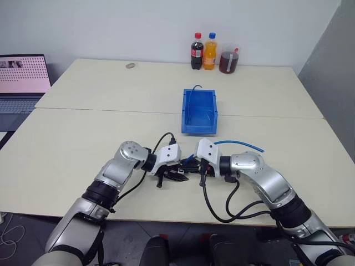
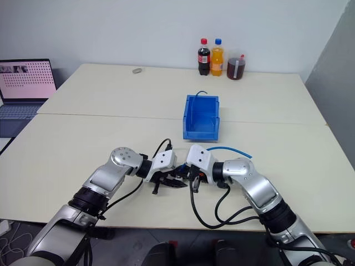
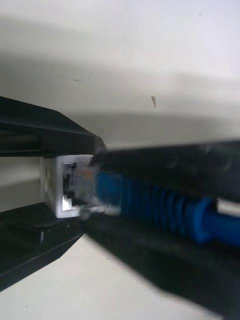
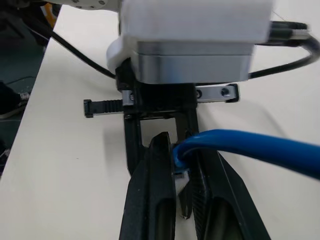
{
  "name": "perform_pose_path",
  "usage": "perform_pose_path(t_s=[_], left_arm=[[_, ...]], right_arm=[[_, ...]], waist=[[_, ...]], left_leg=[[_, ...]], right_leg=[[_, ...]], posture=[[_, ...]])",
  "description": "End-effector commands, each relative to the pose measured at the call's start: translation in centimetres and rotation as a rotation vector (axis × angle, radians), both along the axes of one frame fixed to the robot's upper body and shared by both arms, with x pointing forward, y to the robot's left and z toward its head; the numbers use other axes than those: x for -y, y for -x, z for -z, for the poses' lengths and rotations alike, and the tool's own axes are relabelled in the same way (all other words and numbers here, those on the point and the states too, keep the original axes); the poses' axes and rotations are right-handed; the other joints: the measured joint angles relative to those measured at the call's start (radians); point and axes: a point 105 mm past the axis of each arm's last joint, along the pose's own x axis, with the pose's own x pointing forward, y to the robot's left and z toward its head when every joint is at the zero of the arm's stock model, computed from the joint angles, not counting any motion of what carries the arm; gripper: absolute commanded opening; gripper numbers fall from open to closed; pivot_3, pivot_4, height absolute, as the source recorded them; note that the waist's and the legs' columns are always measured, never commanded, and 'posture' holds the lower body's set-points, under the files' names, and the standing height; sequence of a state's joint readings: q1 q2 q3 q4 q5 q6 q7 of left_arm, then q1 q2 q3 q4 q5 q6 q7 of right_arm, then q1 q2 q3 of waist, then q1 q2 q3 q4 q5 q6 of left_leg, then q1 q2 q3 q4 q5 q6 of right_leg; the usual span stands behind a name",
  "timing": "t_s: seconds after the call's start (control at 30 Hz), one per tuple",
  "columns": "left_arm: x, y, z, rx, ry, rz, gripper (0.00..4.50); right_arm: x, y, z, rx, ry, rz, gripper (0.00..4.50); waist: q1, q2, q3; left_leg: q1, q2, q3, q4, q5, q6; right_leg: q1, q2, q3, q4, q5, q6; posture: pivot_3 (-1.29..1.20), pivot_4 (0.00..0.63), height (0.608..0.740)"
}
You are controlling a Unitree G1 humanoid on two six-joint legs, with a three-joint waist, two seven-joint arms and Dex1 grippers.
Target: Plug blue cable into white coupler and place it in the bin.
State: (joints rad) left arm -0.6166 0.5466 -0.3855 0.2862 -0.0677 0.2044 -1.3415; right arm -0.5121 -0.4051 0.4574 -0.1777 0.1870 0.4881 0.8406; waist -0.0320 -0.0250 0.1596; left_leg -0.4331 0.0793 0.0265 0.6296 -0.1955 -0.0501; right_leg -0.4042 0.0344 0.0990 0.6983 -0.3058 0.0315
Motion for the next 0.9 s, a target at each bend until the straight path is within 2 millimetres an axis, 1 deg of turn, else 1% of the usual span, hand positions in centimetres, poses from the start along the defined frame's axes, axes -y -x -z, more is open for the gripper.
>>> perform_pose_path(t_s=[0.03, 0.27, 0.53, 0.67, 0.77, 0.9], left_arm=[[-0.5, 0.5, 1.3, -0.036, -0.049, 0.002, 0.81], [-0.4, 0.5, 1.4, -0.034, -0.048, 0.003, 0.81], [-0.2, 0.5, 1.5, -0.031, -0.045, 0.007, 0.81], [-0.2, 0.5, 1.5, -0.030, -0.043, 0.006, 0.81], [-0.2, 0.6, 1.5, -0.032, -0.041, 0.005, 0.81], [-0.2, 0.7, 1.6, -0.033, -0.039, 0.003, 0.81]], right_arm=[[-0.3, 0.6, 0.7, -0.006, 0.041, -0.043, 0.11], [-0.6, 0.4, 1.1, -0.031, 0.068, -0.064, 0.11], [-1.4, 0.4, 1.5, -0.053, 0.145, -0.129, 0.11], [-1.5, 0.3, 2.4, -0.074, 0.182, -0.135, 0.11], [-1.4, 0.6, 3.5, -0.119, 0.204, -0.141, 0.11], [-1.0, 0.5, 5.0, -0.167, 0.230, -0.122, 0.11]], waist=[[0.000, 0.000, 0.000], [0.000, 0.000, -0.001], [0.000, 0.000, -0.001], [0.000, 0.000, -0.003], [0.000, 0.000, -0.006], [-0.002, 0.000, -0.011]], left_leg=[[0.000, 0.000, 0.000, 0.000, 0.000, 0.000], [0.000, 0.000, 0.000, 0.000, 0.000, 0.000], [0.001, 0.000, 0.000, 0.000, 0.000, 0.000], [0.001, 0.000, 0.000, 0.000, 0.000, 0.000], [0.002, 0.000, 0.000, 0.000, 0.000, 0.000], [0.003, 0.000, 0.000, 0.000, 0.000, 0.000]], right_leg=[[0.000, 0.000, 0.000, 0.000, 0.000, 0.000], [0.000, 0.000, 0.000, 0.000, 0.000, 0.000], [0.000, 0.000, 0.000, 0.000, 0.000, -0.001], [0.001, 0.000, 0.000, 0.001, 0.000, -0.001], [0.001, 0.000, 0.000, 0.001, 0.000, -0.001], [0.002, 0.000, 0.000, 0.001, 0.000, -0.001]], posture=[[0.00, 0.150, 0.740], [0.00, 0.150, 0.740], [0.00, 0.150, 0.740], [0.00, 0.150, 0.740], [0.00, 0.150, 0.740], [0.00, 0.150, 0.740]])
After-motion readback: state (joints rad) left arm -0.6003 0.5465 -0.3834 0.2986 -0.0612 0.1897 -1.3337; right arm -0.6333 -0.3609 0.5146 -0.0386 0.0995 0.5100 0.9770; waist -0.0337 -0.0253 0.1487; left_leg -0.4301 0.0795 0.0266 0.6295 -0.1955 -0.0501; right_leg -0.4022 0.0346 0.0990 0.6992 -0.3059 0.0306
